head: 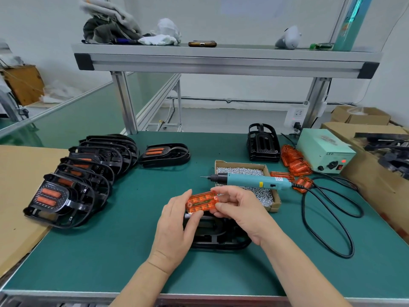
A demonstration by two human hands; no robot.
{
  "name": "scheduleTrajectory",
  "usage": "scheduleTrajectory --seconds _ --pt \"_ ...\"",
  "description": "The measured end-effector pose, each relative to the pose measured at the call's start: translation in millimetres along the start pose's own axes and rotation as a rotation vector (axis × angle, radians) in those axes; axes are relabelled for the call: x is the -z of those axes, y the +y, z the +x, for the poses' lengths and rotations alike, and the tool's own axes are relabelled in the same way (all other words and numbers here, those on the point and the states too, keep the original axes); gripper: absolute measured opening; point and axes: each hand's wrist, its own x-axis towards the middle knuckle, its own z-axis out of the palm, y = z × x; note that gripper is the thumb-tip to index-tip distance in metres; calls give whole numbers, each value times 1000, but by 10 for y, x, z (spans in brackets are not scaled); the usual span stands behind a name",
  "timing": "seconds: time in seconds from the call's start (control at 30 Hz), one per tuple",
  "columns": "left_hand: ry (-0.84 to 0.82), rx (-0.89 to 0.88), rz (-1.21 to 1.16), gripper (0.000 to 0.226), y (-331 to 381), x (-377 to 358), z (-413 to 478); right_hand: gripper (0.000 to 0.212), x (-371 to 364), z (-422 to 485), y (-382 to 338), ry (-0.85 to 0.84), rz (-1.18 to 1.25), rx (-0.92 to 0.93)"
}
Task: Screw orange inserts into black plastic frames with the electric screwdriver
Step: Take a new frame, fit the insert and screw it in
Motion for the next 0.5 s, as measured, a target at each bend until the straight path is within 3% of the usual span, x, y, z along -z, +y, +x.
scheduleTrajectory --seconds 0.3,0.5 --pt "-26 -35 26 48 3 14 -12 29 74 -15 53 123 -395 124" --pt "-52 -17 1 40 -21 14 -18 12 99 -4 75 105 -592 161"
